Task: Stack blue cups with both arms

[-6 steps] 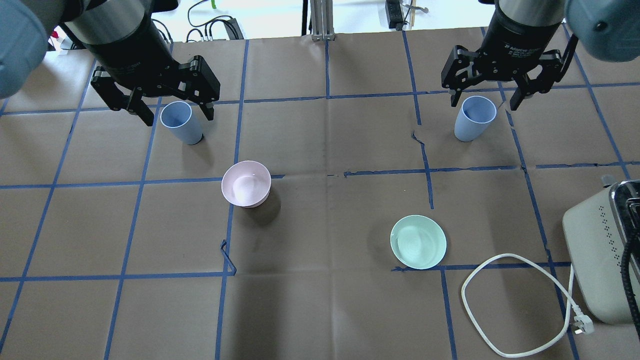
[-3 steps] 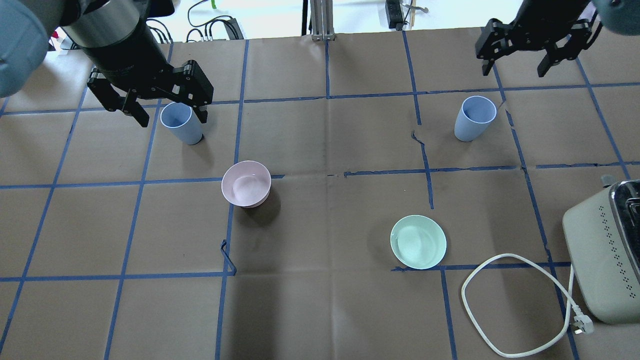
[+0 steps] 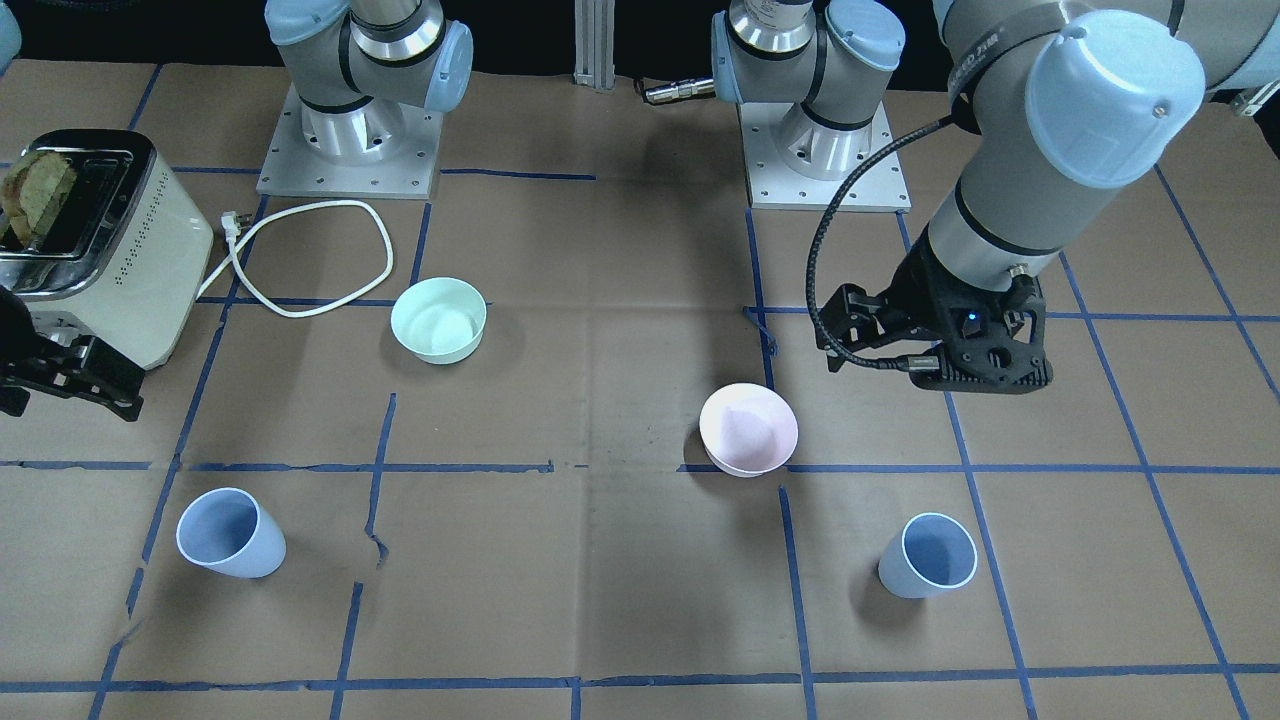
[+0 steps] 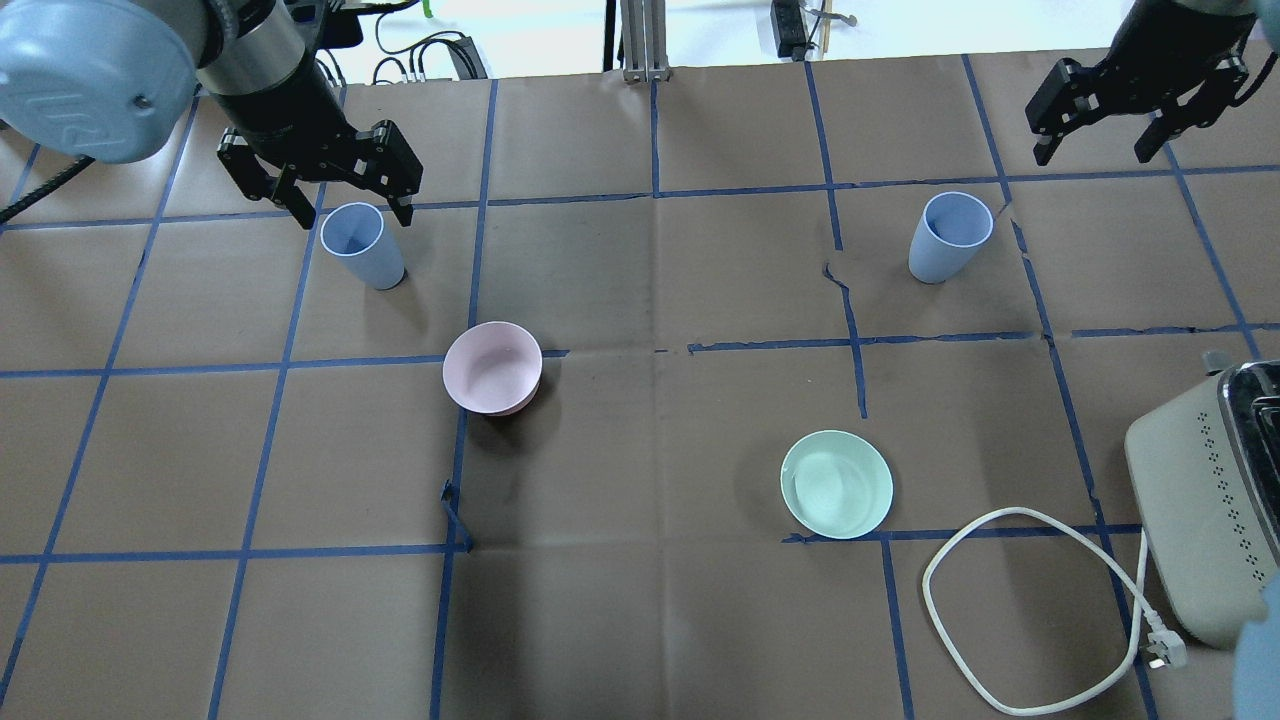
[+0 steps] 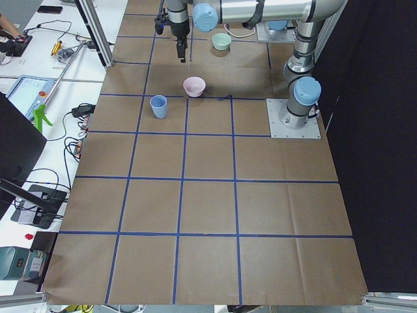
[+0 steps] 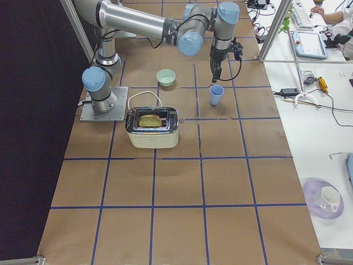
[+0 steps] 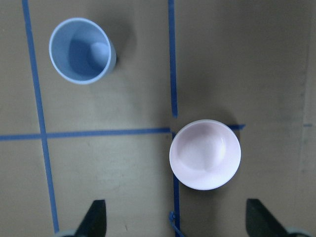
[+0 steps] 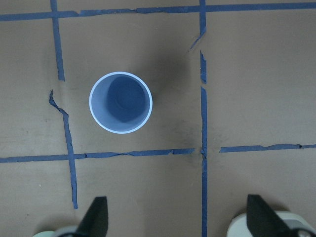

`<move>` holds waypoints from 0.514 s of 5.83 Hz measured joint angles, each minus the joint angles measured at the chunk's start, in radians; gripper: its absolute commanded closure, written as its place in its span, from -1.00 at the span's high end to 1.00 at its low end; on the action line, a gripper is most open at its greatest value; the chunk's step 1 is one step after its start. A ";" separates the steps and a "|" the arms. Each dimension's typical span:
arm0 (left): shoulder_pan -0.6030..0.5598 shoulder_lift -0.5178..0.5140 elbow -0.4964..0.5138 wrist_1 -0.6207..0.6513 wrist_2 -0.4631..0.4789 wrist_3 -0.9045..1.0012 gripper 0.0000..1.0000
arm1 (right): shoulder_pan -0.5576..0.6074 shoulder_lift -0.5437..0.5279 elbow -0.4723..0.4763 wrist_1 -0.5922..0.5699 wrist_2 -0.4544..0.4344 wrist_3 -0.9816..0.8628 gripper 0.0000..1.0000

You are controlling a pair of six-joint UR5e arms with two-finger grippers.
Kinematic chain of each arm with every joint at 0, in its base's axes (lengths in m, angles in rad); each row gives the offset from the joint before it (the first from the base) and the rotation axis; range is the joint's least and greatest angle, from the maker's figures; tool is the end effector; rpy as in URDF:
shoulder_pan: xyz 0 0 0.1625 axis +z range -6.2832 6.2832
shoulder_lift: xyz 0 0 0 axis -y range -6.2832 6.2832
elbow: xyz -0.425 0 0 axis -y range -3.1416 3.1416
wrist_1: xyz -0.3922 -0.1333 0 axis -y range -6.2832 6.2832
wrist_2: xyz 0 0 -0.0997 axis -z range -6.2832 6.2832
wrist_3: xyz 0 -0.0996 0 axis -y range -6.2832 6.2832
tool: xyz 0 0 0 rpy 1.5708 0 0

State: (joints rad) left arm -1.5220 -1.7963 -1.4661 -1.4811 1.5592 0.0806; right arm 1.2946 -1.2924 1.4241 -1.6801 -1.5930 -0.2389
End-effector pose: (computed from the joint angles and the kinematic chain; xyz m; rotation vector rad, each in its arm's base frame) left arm -0.1060 -0.5868 0.4268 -0.0495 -3.1273 -0.0474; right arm -0.0383 -0.6159 0.4178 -0.0579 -3.1250 -0.0427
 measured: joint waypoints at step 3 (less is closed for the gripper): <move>0.038 -0.176 0.009 0.151 0.041 0.016 0.96 | 0.004 0.134 0.058 -0.210 0.007 0.008 1.00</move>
State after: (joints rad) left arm -1.4836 -1.9720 -1.4574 -1.3304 1.5998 0.0964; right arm 1.2986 -1.1582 1.4825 -1.8896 -1.5860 -0.2313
